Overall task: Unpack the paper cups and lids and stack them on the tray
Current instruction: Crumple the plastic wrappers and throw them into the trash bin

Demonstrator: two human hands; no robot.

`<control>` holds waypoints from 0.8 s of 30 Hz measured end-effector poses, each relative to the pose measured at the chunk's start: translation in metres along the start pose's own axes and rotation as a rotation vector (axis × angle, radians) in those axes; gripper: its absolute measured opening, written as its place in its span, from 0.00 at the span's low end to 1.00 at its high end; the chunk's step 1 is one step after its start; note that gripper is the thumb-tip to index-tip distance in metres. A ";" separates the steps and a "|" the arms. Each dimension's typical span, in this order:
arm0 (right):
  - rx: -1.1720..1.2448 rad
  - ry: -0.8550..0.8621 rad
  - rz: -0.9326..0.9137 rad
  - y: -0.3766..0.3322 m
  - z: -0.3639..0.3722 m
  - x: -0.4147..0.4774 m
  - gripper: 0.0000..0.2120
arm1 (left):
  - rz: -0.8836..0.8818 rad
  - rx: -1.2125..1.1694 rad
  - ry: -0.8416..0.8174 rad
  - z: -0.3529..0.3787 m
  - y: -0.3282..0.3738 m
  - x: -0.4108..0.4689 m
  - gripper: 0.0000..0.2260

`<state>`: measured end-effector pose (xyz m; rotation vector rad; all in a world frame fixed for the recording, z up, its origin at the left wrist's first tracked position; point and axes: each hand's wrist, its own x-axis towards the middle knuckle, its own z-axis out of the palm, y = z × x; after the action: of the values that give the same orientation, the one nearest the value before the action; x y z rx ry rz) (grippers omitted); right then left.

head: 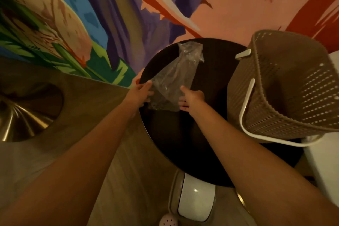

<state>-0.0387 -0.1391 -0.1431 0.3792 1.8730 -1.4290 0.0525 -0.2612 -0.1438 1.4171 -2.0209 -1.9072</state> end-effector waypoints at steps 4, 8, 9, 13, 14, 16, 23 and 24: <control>-0.057 -0.018 -0.067 -0.008 -0.003 -0.008 0.07 | -0.055 -0.020 -0.067 0.005 0.007 -0.006 0.21; -0.335 -0.084 -0.253 -0.003 -0.020 -0.042 0.05 | -0.157 -0.130 -0.329 -0.015 0.007 -0.027 0.30; -0.373 -0.110 -0.282 -0.001 -0.026 -0.053 0.03 | -0.184 -0.142 -0.393 -0.020 0.004 -0.033 0.31; -0.392 -0.214 -0.357 0.014 -0.048 -0.092 0.02 | -0.249 -0.158 -0.470 -0.031 -0.005 -0.057 0.26; -0.397 -0.243 -0.369 0.019 -0.053 -0.100 0.03 | -0.240 -0.151 -0.474 -0.030 -0.003 -0.066 0.24; -0.416 -0.282 -0.412 0.023 -0.062 -0.114 0.05 | -0.207 -0.140 -0.457 -0.026 0.003 -0.083 0.23; -0.491 -0.367 -0.524 0.010 -0.105 -0.159 0.08 | -0.037 -0.327 -0.455 -0.001 0.046 -0.143 0.31; -0.478 -0.371 -0.516 0.007 -0.112 -0.163 0.06 | -0.006 -0.339 -0.442 0.005 0.053 -0.153 0.29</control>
<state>0.0358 -0.0018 -0.0212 -0.6003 1.9861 -1.1896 0.1090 -0.1734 -0.0197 0.9886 -1.7004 -2.5931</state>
